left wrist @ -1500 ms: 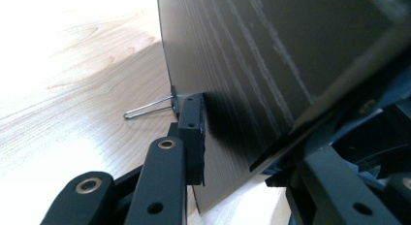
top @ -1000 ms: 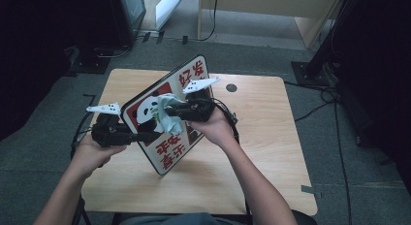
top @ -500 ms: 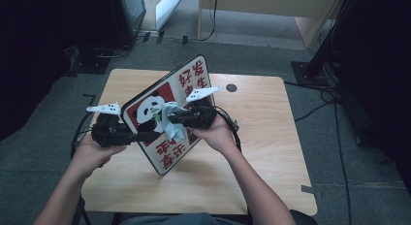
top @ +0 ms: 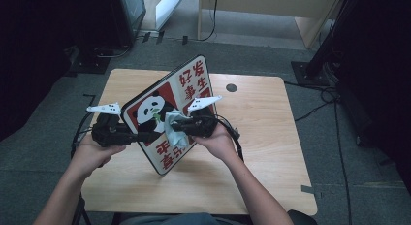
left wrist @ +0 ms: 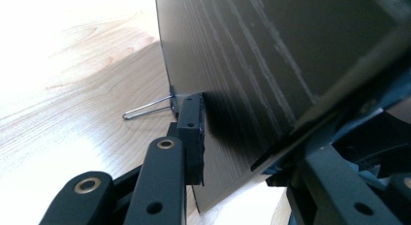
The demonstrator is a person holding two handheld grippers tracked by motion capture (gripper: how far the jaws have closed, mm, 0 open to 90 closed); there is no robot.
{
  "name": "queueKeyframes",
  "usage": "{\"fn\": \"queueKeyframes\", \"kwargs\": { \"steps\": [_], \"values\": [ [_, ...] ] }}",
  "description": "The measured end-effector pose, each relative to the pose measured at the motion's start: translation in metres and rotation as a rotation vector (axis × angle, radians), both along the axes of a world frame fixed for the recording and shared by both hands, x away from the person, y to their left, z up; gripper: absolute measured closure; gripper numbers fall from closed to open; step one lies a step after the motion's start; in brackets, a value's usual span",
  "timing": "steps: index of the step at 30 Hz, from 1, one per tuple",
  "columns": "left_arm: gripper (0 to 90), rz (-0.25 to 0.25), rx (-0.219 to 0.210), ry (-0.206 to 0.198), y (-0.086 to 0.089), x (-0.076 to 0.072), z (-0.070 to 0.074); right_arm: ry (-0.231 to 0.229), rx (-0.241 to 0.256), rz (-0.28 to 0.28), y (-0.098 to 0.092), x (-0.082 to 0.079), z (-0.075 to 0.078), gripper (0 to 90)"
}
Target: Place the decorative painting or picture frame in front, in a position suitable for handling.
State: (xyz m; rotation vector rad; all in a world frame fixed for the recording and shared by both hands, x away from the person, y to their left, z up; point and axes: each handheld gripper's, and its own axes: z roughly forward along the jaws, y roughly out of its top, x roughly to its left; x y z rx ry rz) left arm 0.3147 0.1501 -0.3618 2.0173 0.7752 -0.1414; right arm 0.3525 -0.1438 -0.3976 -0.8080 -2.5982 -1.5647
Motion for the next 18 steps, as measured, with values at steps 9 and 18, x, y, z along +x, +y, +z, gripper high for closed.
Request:
{"fn": "queueKeyframes", "kwargs": {
  "steps": [9,18],
  "values": [
    [68.7,0.0,0.0,0.002,0.0,0.0,0.0,0.028,0.008,-0.006,-0.004,-0.005,-0.019,82.4],
    [68.6,-0.002,0.0,0.001,0.0,0.0,0.0,0.045,-0.022,-0.011,-0.005,-0.01,-0.035,82.3]
  ]
}}
